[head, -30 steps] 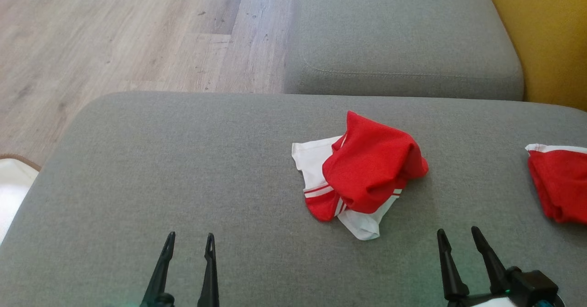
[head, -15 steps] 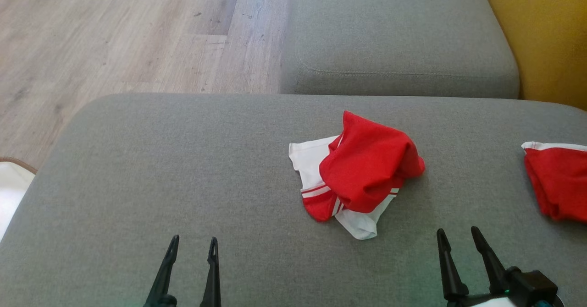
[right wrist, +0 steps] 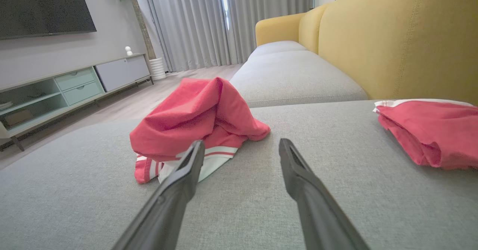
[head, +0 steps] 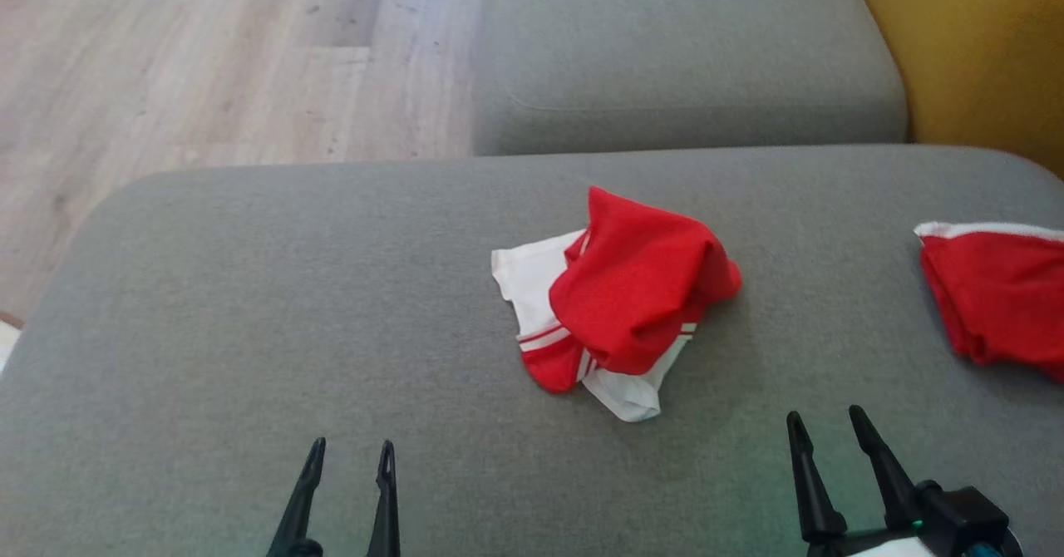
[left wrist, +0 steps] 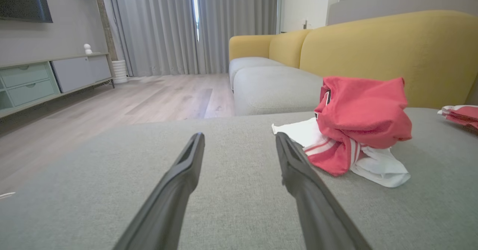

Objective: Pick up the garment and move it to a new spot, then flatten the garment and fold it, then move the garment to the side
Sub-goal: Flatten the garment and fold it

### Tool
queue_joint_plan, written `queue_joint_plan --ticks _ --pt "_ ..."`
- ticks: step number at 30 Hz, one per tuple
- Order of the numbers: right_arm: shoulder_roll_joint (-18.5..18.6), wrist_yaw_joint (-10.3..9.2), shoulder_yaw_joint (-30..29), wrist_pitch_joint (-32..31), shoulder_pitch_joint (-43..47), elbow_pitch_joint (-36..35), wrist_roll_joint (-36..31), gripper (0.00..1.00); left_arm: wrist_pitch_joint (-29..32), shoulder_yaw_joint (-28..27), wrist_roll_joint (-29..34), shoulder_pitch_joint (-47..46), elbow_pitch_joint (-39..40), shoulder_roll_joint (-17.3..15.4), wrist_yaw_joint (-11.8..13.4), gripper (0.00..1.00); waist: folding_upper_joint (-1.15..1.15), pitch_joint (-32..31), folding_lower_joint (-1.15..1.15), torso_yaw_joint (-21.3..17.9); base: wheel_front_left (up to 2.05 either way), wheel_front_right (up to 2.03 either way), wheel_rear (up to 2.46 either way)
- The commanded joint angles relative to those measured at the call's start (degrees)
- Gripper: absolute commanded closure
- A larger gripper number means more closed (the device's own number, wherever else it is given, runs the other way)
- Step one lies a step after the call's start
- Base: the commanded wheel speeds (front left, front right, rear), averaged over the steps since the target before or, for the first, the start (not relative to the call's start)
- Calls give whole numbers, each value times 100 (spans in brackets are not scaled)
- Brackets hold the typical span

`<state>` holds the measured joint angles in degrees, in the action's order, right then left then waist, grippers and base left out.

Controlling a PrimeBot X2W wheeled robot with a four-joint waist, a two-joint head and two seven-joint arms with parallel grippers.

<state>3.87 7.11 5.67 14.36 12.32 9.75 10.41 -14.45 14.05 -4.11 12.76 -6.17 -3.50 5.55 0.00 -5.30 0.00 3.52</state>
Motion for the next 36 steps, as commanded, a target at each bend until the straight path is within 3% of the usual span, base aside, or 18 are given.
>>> queue_joint_plan --ticks 1,14,25,29,30,31,36 --pt "139 37 162 63 -255 -215 -40 0 -54 -143 -63 -325 75 59 7 0 0 112 0 -119 0 0 0" --pt "408 37 474 63 -608 -303 -14 0 -55 689 -842 -2071 -2186 61 -572 0 0 937 0 -882 0 0 0" --pt "495 37 646 63 -1065 -325 54 0 5 1419 -1910 -3698 -4037 62 -594 0 0 1578 0 -1360 0 0 0" --pt "526 37 709 63 -1202 -324 51 0 -9 1641 -2265 -4108 -4523 62 -733 0 0 1724 0 -1456 0 0 0" --pt "540 37 740 63 -1232 -340 43 0 -14 1693 -2324 -4190 -4626 62 -774 3 0 1751 0 -1477 0 0 0" --pt "550 37 768 63 -1256 -353 42 0 -20 1738 -2374 -4262 -4708 62 -816 100 0 1768 0 -1498 0 0 0" --pt "594 37 774 63 -1285 -363 35 0 -47 2010 -2392 -4647 -4867 62 -1009 100 0 1687 0 -1527 0 0 0"
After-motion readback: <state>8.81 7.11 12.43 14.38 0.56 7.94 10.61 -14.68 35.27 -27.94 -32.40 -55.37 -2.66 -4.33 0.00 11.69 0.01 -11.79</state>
